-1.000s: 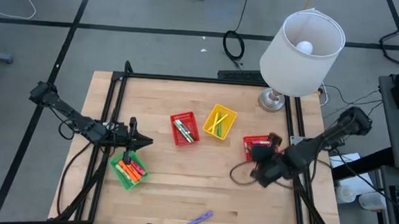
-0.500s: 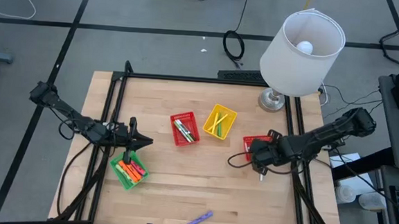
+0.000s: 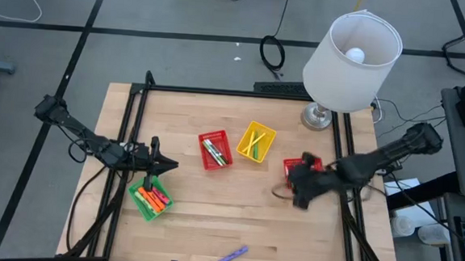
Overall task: Pick & Place Markers
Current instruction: Put the large purple highlighter pen into the green bin
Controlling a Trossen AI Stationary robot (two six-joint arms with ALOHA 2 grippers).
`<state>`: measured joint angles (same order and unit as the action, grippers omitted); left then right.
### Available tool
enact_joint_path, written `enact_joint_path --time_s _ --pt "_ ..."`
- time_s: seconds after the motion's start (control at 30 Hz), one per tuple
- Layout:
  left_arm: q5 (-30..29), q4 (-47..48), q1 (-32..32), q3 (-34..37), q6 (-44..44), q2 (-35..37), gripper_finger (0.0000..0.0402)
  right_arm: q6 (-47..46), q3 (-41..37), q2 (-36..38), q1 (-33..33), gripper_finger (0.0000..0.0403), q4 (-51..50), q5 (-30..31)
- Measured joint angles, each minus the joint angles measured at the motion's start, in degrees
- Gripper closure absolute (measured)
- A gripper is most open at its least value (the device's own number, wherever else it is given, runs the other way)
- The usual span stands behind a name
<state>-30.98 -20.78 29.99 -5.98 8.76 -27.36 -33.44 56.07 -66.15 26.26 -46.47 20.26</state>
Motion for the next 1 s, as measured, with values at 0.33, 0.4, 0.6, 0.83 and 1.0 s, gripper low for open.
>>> enact_joint_path --time_s 0.33,0.4,0.6,0.83,1.0 --pt "-0.6 -0.6 0.0 0.0 -3.4 0.0 0.0355 39.3 -8.3 21.8 12.4 0.0384 34.5 -7.4" --pt "-0.7 -0.5 0.0 0.0 -4.9 0.0 0.0355 41.1 -14.1 27.8 11.9 0.0395 40.9 -7.9" --pt "-2.5 -0.3 0.0 0.0 -6.1 0.0 0.0355 40.7 -29.8 40.9 8.9 0.0394 50.0 -9.6" --pt "-8.6 -0.5 0.0 0.0 -0.1 0.0 0.0355 39.8 -41.0 44.3 7.0 0.0399 63.7 -9.7" --pt "-14.6 -0.2 -0.1 -1.0 6.0 -3.6 0.0367 41.9 -48.1 44.2 7.1 0.0401 73.0 -7.3"
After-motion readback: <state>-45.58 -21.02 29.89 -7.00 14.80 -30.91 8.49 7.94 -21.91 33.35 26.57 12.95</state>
